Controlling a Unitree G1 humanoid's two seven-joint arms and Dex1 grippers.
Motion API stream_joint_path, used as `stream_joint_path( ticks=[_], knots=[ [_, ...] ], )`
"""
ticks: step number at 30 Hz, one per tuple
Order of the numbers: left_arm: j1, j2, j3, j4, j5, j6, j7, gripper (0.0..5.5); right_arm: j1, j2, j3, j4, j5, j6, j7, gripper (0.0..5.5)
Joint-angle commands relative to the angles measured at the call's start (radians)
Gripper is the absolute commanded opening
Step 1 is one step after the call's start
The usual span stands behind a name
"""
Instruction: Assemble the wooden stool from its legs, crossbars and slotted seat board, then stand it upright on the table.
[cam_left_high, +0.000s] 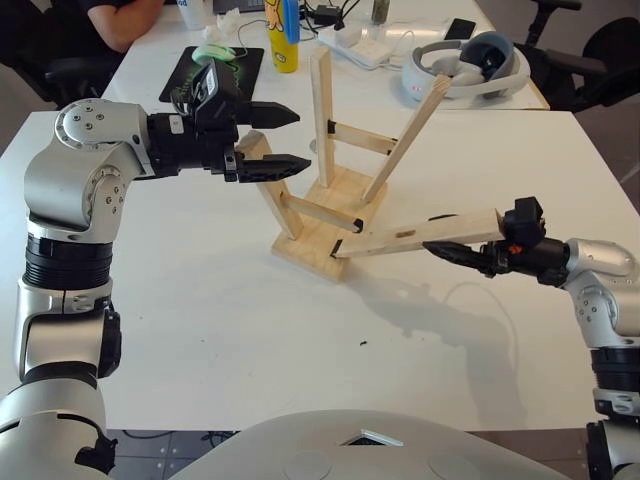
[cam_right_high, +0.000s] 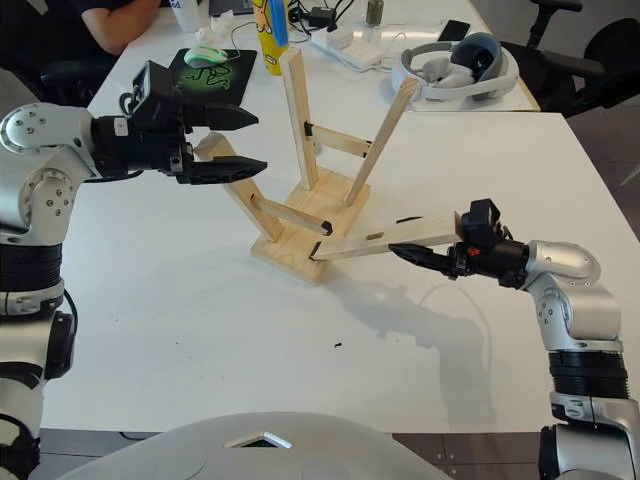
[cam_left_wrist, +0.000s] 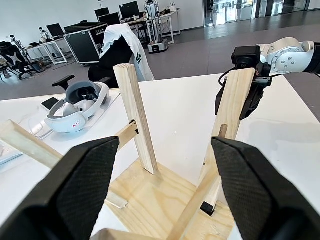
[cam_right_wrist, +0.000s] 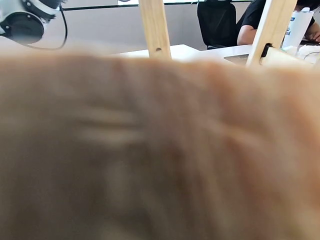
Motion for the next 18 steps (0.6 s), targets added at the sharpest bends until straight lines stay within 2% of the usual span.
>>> stream_joint_path(
  ticks=[1,10,18],
  knots=[
    [0.024,0.002,0.033,-0.04,-0.01,0.008,0.031,3.42,-0.058,-0.052,0.008,-0.057,0.0,0.084,-0.007,2.07],
    [0.055,-0.019,0.146,-0.094,-0.077,0.036,0.145,3.42,-0.13,-0.126,0.097,-0.25,-0.034,0.314,-0.09,2.07],
    [0.084,-0.015,0.238,-0.123,-0.128,0.06,0.228,3.42,-0.222,-0.136,0.117,-0.238,-0.06,0.442,-0.174,2.07]
  ],
)
